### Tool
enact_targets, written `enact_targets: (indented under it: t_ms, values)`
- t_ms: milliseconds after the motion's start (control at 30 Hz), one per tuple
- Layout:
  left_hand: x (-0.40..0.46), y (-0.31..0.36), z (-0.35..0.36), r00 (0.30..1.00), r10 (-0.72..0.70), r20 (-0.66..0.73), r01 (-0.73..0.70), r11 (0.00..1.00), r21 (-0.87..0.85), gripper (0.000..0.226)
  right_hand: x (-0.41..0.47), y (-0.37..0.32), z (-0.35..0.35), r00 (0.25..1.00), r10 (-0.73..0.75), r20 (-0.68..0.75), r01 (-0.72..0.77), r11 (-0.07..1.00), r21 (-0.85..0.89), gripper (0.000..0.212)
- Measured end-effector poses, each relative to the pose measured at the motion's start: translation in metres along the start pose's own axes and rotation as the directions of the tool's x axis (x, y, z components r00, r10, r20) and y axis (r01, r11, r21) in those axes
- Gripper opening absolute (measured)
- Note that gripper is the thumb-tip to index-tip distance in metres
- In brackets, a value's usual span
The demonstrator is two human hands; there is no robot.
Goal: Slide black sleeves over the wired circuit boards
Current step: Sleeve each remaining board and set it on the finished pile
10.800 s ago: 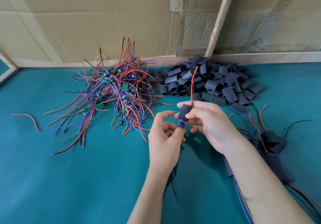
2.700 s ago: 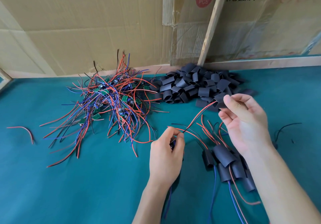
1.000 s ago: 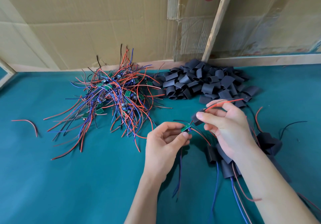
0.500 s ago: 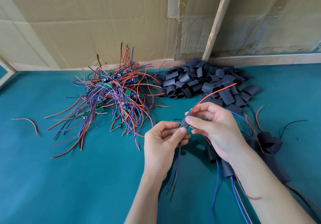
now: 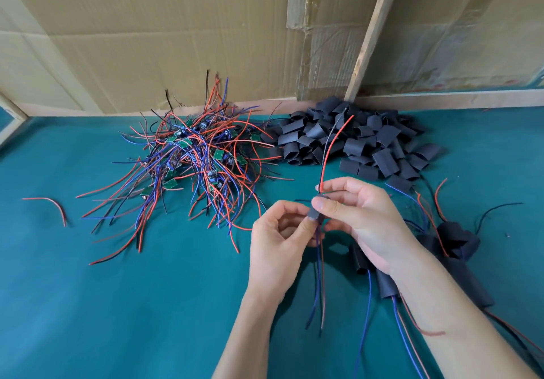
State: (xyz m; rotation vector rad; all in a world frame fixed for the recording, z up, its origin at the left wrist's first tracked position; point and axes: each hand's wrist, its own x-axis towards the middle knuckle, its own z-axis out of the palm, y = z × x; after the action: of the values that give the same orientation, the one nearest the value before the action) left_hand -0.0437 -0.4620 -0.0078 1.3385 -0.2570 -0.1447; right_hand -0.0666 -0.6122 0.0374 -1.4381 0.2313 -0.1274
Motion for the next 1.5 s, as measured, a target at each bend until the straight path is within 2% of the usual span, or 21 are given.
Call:
enact_targets:
  t_ms: [100,167,233,300,367,400,433,467,567,633,733,800,933,1033,1100,1167,1267,1333,1433,1500]
  values:
    - [0.0,0.0,0.001,1.0,-0.004,0.024,0.004,1.0,0.014,0.004,0.0,-0.001,0.001,1.0,0.001,-0.016,-0.001,1.0,-0.022,0.055]
    - [-0.001,0.002,0.002,1.0,-0.011,0.021,0.01,1.0,0.019,0.01,0.0,-0.004,-0.002,0.999,0.005,-0.044,-0.007,0.999,-0.048,0.049]
    - [-0.001,0.003,0.003,1.0,-0.007,-0.03,0.009,0.999,0.04,0.02,-0.001,-0.009,-0.008,0.997,-0.003,-0.072,-0.013,0.975,-0.224,0.04]
    - [-0.001,0.003,0.004,0.995,0.002,-0.095,0.006,0.996,0.09,0.02,-0.003,-0.013,-0.014,0.999,-0.015,-0.049,-0.014,0.842,-0.54,0.036]
    - [-0.002,0.001,0.005,0.993,0.013,-0.117,0.007,0.986,0.169,0.018,-0.006,-0.013,-0.014,1.0,0.004,-0.004,-0.006,0.574,-0.819,0.037]
    - [-0.002,0.001,0.006,0.993,0.021,-0.113,0.004,0.975,0.22,0.018,-0.007,-0.012,-0.011,1.0,0.011,-0.005,-0.01,0.455,-0.891,0.038]
    - [-0.001,0.0,0.007,0.995,0.033,-0.099,-0.004,0.959,0.284,0.018,-0.008,-0.012,-0.007,1.0,-0.003,-0.014,-0.012,0.382,-0.924,0.037]
    - [-0.001,-0.001,0.008,0.996,0.058,-0.073,-0.027,0.931,0.364,0.017,-0.008,-0.014,-0.004,0.999,-0.031,-0.018,-0.005,0.363,-0.932,0.033]
    - [-0.002,-0.003,0.011,0.987,0.159,0.037,-0.15,0.8,0.581,0.012,-0.002,-0.025,0.008,0.988,-0.151,0.035,0.097,0.423,-0.901,0.016]
    - [-0.004,-0.002,0.013,0.984,0.161,0.077,-0.174,0.773,0.611,0.006,0.009,-0.037,0.024,0.972,-0.193,0.137,0.206,0.404,-0.892,0.008]
    - [-0.007,-0.001,0.016,0.976,0.14,0.165,-0.214,0.746,0.63,0.008,0.041,-0.044,0.058,0.947,-0.112,0.302,0.322,0.333,-0.886,0.015]
    - [-0.009,0.0,0.019,0.96,0.136,0.245,-0.266,0.717,0.645,0.009,0.071,-0.04,0.081,0.938,-0.036,0.346,0.341,0.284,-0.896,0.024]
    - [-0.01,0.002,0.019,0.96,0.157,0.232,-0.271,0.731,0.626,0.004,0.115,-0.026,0.113,0.961,-0.002,0.277,0.272,0.188,-0.944,0.044]
    - [-0.01,0.006,0.019,0.971,0.138,0.197,-0.231,0.769,0.596,0.017,0.129,-0.015,0.124,0.98,-0.057,0.19,0.196,0.131,-0.972,0.031]
    - [-0.008,0.006,0.017,0.984,0.106,0.145,-0.174,0.762,0.623,0.027,0.133,-0.009,0.128,0.985,-0.102,0.14,0.154,0.142,-0.978,0.02]
    - [-0.006,0.004,0.017,0.993,0.075,0.09,-0.116,0.744,0.658,0.035,0.135,-0.007,0.129,0.988,-0.116,0.102,0.121,0.177,-0.977,0.024]
    - [-0.005,0.004,0.016,0.997,0.053,0.061,-0.08,0.762,0.643,0.031,0.134,-0.008,0.131,0.986,-0.136,0.093,0.118,0.196,-0.973,0.03]
    - [-0.006,0.004,0.015,0.998,0.044,0.05,-0.066,0.765,0.64,0.028,0.133,-0.007,0.133,0.98,-0.172,0.096,0.131,0.2,-0.971,0.023]
    - [-0.005,0.006,0.014,0.997,0.066,0.046,-0.08,0.769,0.634,0.03,0.134,-0.009,0.134,0.971,-0.234,0.045,0.108,0.261,-0.959,0.014]
    - [-0.004,0.006,0.014,0.996,0.074,0.046,-0.086,0.774,0.627,0.034,0.134,-0.011,0.134,0.977,-0.21,0.03,0.089,0.277,-0.957,0.014]
